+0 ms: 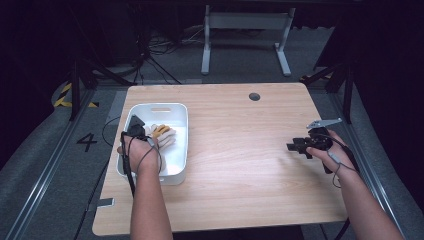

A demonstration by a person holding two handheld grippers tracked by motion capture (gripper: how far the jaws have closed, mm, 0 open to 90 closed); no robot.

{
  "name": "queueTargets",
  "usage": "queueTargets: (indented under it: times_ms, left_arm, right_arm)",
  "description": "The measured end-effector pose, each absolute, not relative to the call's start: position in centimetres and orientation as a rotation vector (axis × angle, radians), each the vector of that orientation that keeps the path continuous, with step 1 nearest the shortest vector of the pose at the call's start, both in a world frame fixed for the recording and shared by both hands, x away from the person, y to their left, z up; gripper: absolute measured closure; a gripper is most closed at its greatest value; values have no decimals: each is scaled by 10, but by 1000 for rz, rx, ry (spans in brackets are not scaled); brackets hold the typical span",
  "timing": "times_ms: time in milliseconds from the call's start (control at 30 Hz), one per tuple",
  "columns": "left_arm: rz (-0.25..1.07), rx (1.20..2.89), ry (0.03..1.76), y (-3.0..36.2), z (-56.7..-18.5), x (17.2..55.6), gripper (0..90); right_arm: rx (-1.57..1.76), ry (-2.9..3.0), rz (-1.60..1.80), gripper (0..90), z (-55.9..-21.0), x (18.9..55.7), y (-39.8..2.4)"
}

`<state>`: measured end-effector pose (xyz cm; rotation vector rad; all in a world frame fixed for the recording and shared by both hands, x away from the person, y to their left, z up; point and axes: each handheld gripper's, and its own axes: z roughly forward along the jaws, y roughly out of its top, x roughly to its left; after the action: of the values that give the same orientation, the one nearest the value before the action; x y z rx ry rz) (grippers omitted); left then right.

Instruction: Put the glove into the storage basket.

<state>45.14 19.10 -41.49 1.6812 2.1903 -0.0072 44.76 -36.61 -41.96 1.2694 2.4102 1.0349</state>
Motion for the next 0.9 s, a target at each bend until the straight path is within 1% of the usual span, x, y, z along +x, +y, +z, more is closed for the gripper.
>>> queueTargets:
  times_ms: [33, 133, 167, 200, 233, 267, 300, 367, 700, 800, 900]
  left_arm:
    - [2, 1693, 2197, 189, -415, 453, 581]
    - [13, 1717, 2179, 188, -414, 454, 327]
    - [4, 1714, 2172, 187, -413, 454, 265]
    - [4, 1714, 2172, 187, -413, 454, 220]
    - [9, 1715, 2160, 187, -412, 454, 220]
    - [26, 1688, 2156, 185, -411, 454, 196]
    - [34, 1671, 2159, 184, -410, 454, 193]
    - [64, 1696, 2137, 183, -407, 454, 178]
    - [141, 1699, 2091, 179, -395, 450, 178]
    - [153, 1693, 2081, 178, -392, 449, 190]
    - [176, 1725, 2051, 179, -384, 448, 204]
  right_arm:
    - [1269, 2410, 1036, 546, -419, 448, -366]
    - [1270, 2409, 1035, 541, -419, 447, -366]
    - [1272, 2406, 1035, 538, -419, 447, -365]
    - [1267, 2408, 1037, 535, -419, 447, -365]
    - [1267, 2408, 1037, 535, -419, 447, -365]
    - [1263, 2407, 1037, 533, -420, 447, -365]
    - [1262, 2407, 1037, 532, -420, 447, -364]
    - [1263, 2406, 1038, 530, -420, 447, -365]
    - [1260, 2401, 1043, 521, -419, 449, -365]
    - [1256, 2403, 1042, 520, -419, 449, -364]
    - [1258, 2405, 1043, 519, -419, 449, -364]
